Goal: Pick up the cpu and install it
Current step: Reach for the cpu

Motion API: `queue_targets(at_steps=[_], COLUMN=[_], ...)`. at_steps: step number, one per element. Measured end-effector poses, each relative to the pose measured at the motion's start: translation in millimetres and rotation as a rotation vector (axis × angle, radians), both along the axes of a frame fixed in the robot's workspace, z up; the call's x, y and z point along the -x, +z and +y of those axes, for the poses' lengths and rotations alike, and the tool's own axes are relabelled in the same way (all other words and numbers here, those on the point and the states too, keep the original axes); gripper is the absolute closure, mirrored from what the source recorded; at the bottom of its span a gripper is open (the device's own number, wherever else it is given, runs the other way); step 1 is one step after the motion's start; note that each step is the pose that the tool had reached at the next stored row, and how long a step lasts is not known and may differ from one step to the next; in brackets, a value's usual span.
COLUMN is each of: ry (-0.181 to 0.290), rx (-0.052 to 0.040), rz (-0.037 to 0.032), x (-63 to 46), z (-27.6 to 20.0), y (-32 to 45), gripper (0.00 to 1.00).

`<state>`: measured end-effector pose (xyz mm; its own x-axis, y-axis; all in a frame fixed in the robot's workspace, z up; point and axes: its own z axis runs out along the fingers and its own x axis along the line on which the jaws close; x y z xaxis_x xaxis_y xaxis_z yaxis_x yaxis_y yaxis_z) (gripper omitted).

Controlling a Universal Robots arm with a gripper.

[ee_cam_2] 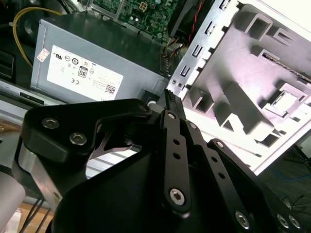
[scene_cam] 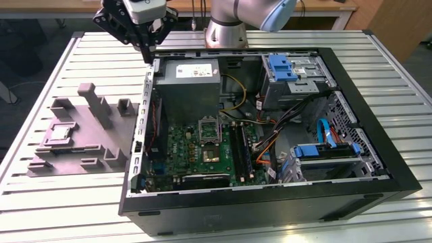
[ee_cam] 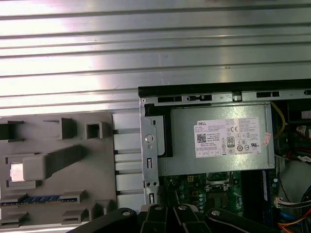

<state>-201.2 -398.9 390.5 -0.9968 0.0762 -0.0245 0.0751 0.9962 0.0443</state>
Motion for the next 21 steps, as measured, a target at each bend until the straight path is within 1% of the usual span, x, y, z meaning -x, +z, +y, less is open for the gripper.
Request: queue_targets(at_steps=[17, 21], ry=[0.0, 0.0], rx=[-0.0001, 0.0], rz=[0.0, 0.0], x=[4.8, 8.1], z=[0.0, 0.0], y=[-0.1, -0.1], gripper=[0.89, 0.89])
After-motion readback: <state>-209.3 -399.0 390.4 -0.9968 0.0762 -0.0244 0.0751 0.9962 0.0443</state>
